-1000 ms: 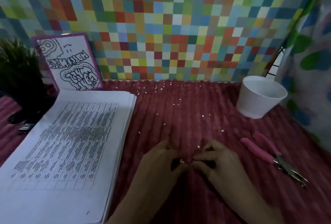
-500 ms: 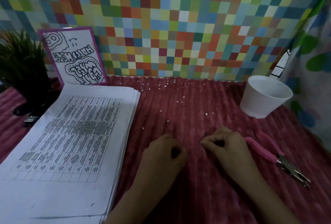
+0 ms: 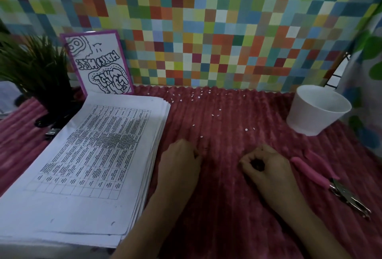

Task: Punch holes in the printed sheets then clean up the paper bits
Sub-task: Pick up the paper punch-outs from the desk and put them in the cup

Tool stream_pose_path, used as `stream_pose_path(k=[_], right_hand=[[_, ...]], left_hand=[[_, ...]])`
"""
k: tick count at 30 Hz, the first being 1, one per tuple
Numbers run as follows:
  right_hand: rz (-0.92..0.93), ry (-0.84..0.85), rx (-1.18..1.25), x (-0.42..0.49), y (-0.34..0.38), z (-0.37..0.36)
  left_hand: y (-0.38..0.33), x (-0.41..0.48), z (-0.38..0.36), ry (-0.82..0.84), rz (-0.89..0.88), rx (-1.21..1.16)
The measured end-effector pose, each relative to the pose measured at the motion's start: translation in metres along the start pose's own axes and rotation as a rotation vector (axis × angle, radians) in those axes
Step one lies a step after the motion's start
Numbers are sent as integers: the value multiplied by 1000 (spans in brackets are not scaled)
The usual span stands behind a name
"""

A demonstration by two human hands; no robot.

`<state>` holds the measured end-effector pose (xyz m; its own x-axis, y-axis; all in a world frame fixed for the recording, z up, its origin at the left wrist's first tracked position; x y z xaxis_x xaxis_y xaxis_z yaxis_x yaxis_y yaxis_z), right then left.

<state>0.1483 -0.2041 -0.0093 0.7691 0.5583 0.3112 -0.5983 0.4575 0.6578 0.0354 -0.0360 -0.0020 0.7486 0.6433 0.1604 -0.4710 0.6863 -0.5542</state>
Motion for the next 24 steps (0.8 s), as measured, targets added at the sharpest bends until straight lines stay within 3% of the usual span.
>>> stream_pose_path(k=[8, 13, 16, 18, 21, 24], right_hand=[[-125, -55, 208, 4, -10, 8], [-209, -121, 320, 4, -18, 19], [-167, -124, 318, 4, -7, 21], [-66, -65, 301, 4, 16, 10], [67, 141, 271, 1, 54, -27], [135, 230, 215, -3, 71, -55]], left_hand=[[-5, -5, -9, 5, -98, 105], [-2, -4, 6, -64, -82, -58], [3, -7, 36, -178, -72, -92], [7, -11, 51, -212, -86, -70], [16, -21, 49, -130, -72, 0], [19, -32, 37, -64, -93, 47]])
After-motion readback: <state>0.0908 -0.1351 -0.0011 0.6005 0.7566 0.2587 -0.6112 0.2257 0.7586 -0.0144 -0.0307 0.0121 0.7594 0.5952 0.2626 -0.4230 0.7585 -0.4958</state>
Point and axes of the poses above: each hand's wrist, its own x-axis towards the middle knuckle, its own z-axis out of the back of the hand, y = z × x, the point moved 7 cm from there along x, towards the middle knuckle, and after that the axes turned 2 degrees about -z, right-handed, at the moved point
